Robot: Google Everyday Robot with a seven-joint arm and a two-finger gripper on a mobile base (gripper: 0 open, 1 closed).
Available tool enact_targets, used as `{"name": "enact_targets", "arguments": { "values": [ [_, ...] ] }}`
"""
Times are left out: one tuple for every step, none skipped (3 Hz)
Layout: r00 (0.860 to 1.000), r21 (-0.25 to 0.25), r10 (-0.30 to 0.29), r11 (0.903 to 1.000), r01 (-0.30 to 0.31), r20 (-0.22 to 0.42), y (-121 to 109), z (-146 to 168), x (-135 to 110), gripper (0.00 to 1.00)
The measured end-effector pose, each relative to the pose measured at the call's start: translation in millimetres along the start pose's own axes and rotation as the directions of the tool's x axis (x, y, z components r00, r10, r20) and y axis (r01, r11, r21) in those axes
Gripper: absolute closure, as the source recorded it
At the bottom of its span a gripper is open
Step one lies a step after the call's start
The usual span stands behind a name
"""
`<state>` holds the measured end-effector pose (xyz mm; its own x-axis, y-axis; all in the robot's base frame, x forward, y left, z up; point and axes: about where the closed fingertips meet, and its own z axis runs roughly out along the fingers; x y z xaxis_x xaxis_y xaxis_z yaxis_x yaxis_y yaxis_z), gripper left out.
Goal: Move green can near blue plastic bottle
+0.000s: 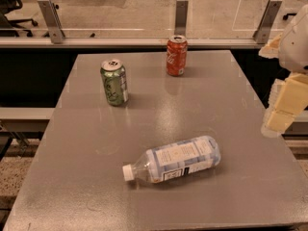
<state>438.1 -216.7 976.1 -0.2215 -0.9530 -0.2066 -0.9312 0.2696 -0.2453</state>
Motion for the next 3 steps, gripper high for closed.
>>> {"name": "enact_targets", "arguments": {
  "values": [
    [1.000, 0.000, 0.000, 1.0000, 0.000, 0.001, 0, 0, 0, 0.00],
    [0.999, -0.005, 0.015, 0.9999, -0.015, 0.031, -9, 3, -11, 0.00],
    [0.995, 0.004, 0.039, 0.9992, -0.040, 0.092, -27, 11, -33, 0.00]
  ]
}}
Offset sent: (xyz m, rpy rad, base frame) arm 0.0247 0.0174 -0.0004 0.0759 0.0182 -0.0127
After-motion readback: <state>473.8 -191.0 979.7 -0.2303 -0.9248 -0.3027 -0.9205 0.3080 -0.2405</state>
